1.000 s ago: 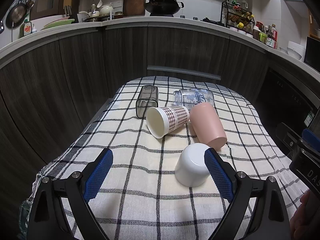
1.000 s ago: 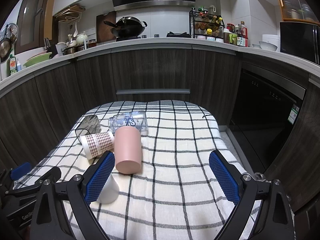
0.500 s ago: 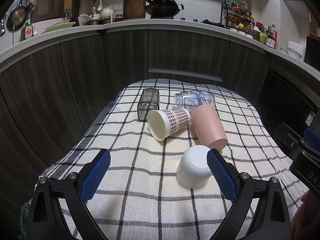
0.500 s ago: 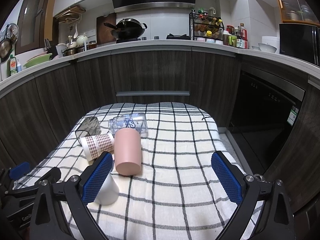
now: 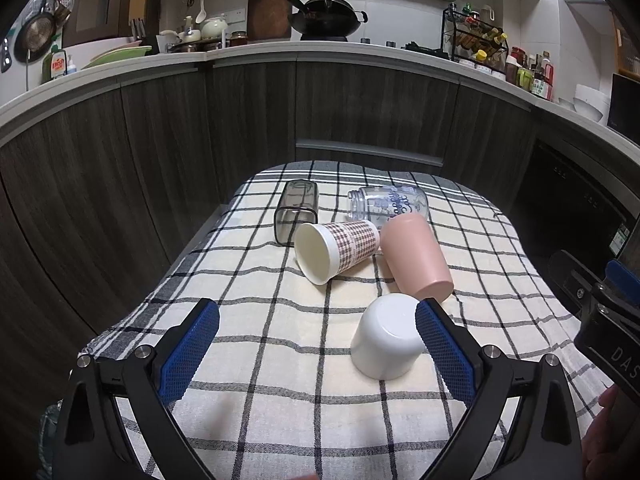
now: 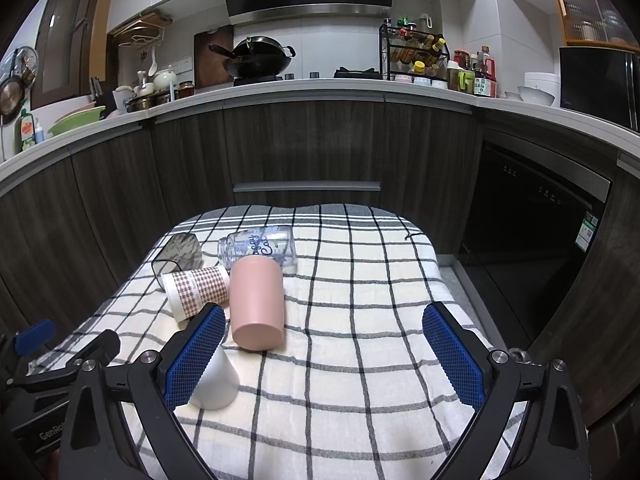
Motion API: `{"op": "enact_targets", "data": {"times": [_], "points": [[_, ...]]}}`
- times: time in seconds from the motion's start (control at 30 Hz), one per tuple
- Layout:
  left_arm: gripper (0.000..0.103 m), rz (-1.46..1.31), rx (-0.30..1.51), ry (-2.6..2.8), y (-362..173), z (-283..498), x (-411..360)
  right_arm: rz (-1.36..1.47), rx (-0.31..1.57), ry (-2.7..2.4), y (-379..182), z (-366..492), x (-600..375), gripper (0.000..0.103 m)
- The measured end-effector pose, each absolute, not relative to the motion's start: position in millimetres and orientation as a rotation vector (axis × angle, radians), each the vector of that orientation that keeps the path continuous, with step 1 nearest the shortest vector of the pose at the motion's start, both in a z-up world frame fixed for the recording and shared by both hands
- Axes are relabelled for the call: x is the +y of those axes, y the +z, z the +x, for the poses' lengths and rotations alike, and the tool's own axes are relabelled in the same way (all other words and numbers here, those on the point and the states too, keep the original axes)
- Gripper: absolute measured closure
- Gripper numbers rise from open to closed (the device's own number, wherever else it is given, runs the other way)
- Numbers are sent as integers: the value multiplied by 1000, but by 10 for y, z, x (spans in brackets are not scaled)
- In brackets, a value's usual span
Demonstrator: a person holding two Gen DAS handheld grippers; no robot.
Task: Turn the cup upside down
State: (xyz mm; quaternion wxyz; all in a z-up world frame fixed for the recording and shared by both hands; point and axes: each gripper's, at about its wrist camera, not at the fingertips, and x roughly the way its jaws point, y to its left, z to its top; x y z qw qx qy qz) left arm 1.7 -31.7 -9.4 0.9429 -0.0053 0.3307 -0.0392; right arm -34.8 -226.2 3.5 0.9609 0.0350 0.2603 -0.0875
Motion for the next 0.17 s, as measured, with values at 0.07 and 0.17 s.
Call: {"op": "enact_targets", "data": {"times": [0.07,0.17], "points": [[3,-14,671,-79,-91,15,-311,72,529,-177,33,-346,-2263,4],[0,-5,663,-72,-85,7,-314,75,530,-176,35,-344,-2263,4]]}}
